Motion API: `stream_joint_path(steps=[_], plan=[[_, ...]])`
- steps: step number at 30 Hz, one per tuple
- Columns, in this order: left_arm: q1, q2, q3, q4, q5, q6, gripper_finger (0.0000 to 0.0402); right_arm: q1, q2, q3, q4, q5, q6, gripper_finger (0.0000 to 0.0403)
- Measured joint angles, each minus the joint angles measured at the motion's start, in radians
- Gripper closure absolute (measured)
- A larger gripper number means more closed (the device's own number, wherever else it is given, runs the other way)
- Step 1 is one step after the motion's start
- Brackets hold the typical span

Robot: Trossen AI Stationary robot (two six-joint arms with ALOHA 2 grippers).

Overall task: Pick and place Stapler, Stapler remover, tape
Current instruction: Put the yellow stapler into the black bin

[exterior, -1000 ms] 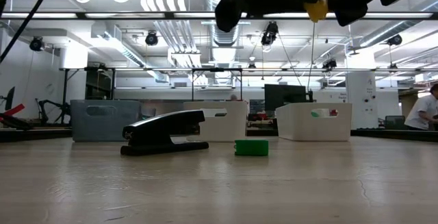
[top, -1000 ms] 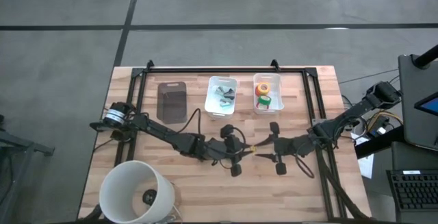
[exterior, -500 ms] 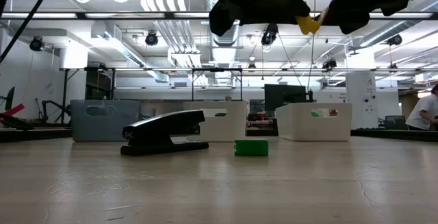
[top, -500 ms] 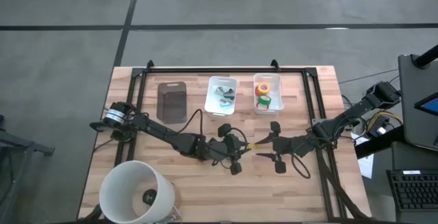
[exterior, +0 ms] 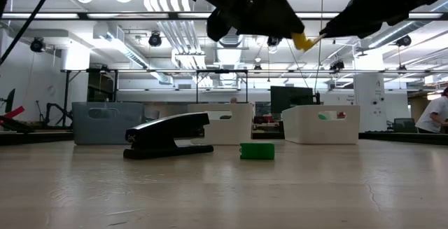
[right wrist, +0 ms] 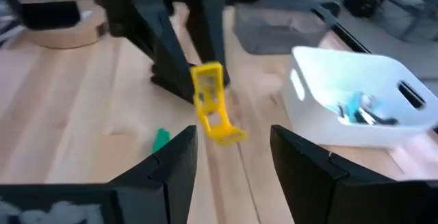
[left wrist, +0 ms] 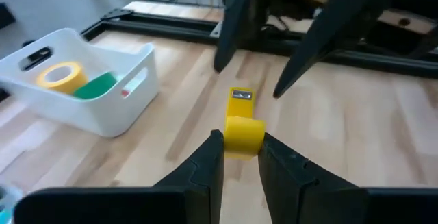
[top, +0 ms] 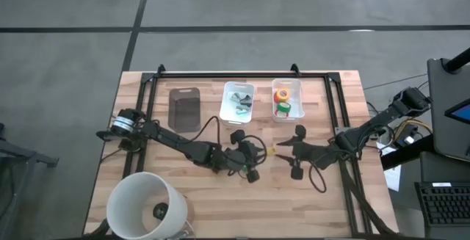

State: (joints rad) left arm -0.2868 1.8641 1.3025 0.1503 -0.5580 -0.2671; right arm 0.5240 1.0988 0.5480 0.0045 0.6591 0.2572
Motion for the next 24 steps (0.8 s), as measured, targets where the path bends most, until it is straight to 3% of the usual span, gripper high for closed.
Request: stream_joint_path(steps=[7,12,19,24], plan=[[0.002,-0.013,0.000,-0.154,-0.138,-0.062,0.0319,0.000,0.000,0.000,-0.128,0.122,0.089,0.0231],[0.001,-0.071,0.000,-0.433,-0.316,-0.209,0.0319,0.002,0.000,0.000,-0.164,0.122,0.111,0.0237],[0.013,-0.145,0.000,-0.981,-0.517,-0.672,0.0319,0.002,0.001,-0.002,-0.177,0.099,0.136,0.0244],[0.073,-0.152,0.000,-1.301,-0.511,-0.987,0.0319,0.002,0.001,-0.003,-0.176,0.099,0.136,0.0248]])
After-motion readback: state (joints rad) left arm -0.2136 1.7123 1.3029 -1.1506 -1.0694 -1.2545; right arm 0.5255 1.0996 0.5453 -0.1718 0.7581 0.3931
